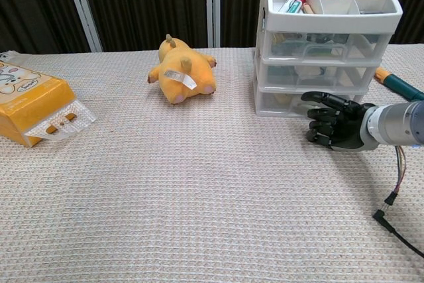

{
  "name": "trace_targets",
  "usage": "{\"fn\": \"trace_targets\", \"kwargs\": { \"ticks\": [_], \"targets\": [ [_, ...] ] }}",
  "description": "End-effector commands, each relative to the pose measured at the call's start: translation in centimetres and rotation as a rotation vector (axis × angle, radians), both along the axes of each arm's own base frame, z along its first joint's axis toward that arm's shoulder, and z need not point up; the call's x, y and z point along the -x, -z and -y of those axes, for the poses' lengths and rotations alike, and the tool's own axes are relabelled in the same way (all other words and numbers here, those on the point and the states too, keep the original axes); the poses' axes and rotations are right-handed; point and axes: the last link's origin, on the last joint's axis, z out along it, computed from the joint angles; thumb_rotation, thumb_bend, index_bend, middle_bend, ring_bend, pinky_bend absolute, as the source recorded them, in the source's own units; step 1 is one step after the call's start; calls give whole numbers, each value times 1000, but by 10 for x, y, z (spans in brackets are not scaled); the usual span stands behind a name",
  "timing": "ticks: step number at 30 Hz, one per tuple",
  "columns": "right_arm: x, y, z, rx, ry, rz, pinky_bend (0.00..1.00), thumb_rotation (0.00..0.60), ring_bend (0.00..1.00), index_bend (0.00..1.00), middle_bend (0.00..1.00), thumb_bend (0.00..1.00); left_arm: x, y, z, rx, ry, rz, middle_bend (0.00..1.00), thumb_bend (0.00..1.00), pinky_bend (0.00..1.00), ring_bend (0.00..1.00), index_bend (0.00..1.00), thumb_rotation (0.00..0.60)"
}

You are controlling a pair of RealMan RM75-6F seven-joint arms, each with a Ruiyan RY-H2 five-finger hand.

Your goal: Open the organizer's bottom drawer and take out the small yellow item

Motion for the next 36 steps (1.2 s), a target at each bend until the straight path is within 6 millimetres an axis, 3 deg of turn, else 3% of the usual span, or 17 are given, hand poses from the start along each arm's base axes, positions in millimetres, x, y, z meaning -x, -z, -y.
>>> {"fn": "trace_targets", "kwargs": {
  "ticks": [1, 22, 28, 36],
  "targets": [
    [0, 1, -1, -8, -1, 7, 742, 600, 908, 336, 890, 272, 0, 0, 0, -1, 0, 0, 0, 19, 0, 0, 0, 600],
    [-1, 2, -16, -52, -26, 27, 742, 600, 908, 356, 890, 272, -3, 0, 3, -4, 14, 0, 0, 19, 0, 0, 0, 600],
    [-1, 2, -15, -43, -26, 20, 741, 600, 908, 288, 890, 273, -3, -1, 4, -9, 16, 4, 0, 19, 0, 0, 0, 600],
    [-1, 2, -10, -34, -18, 19, 742, 600, 908, 277, 890, 272, -2, -1, 3, -7, 14, 5, 0, 19, 0, 0, 0, 600]
  ]
}}
